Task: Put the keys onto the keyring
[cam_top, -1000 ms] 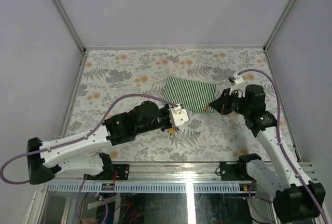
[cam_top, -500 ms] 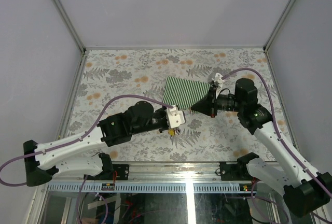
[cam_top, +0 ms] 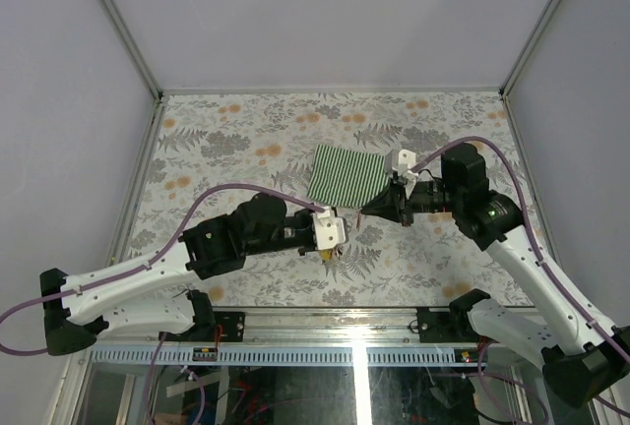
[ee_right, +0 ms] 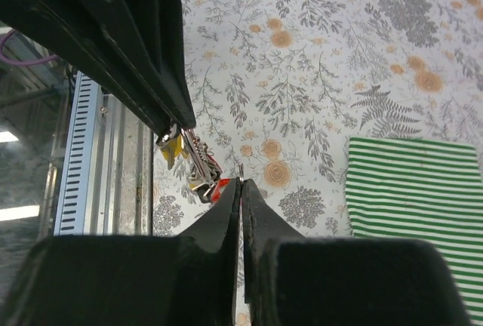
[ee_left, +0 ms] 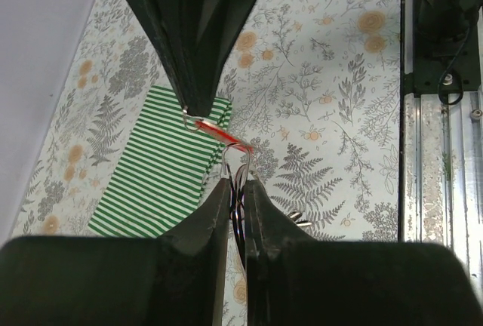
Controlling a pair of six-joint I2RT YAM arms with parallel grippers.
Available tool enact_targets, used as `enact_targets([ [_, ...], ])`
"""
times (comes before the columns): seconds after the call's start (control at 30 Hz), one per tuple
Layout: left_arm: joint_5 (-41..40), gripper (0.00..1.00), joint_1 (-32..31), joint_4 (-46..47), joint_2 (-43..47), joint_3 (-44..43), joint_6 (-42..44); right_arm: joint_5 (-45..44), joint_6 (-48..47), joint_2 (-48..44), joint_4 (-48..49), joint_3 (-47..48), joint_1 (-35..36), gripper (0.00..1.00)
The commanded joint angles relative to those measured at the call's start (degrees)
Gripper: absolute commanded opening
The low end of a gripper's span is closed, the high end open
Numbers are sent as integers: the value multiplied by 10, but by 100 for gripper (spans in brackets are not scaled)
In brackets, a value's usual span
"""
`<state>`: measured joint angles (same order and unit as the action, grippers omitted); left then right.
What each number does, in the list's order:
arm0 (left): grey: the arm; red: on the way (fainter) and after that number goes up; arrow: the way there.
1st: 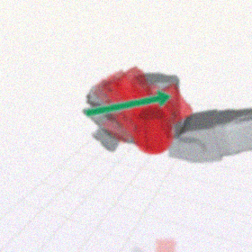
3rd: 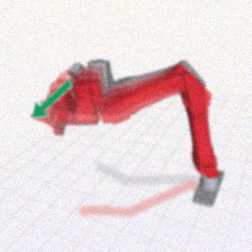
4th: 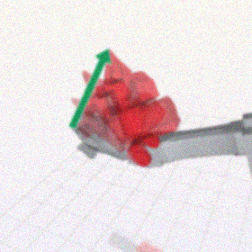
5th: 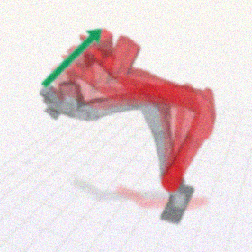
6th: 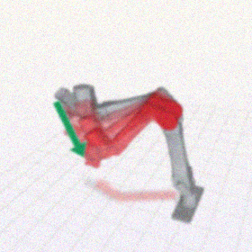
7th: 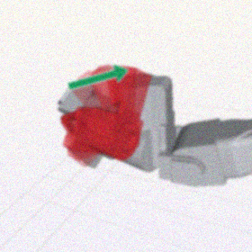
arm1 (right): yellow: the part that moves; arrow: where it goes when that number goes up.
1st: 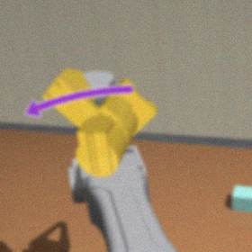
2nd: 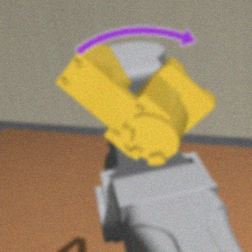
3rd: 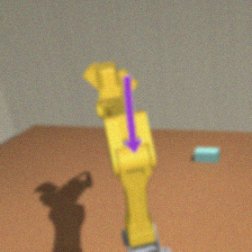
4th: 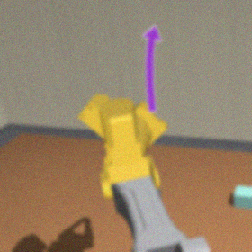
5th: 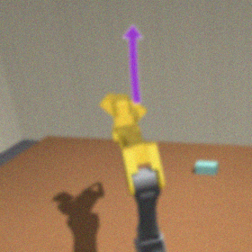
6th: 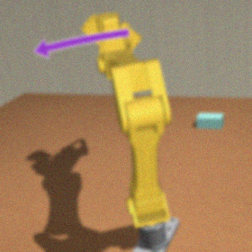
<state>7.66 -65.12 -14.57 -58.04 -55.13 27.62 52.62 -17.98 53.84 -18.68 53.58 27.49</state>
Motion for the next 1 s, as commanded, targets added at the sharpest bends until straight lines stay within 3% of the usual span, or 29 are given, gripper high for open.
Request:
enact_targets([
  [0.0,25,0,4,1,6,-14,19,44,-82,13,-68,67,5,0],
  [0.4,34,0,4,-9,3,-17,27,92,-125,32,-86,72,10,0],
  [0.97,57,0,4,-14,1,-19,31,67,-202,77,-146,121,59,0],
])
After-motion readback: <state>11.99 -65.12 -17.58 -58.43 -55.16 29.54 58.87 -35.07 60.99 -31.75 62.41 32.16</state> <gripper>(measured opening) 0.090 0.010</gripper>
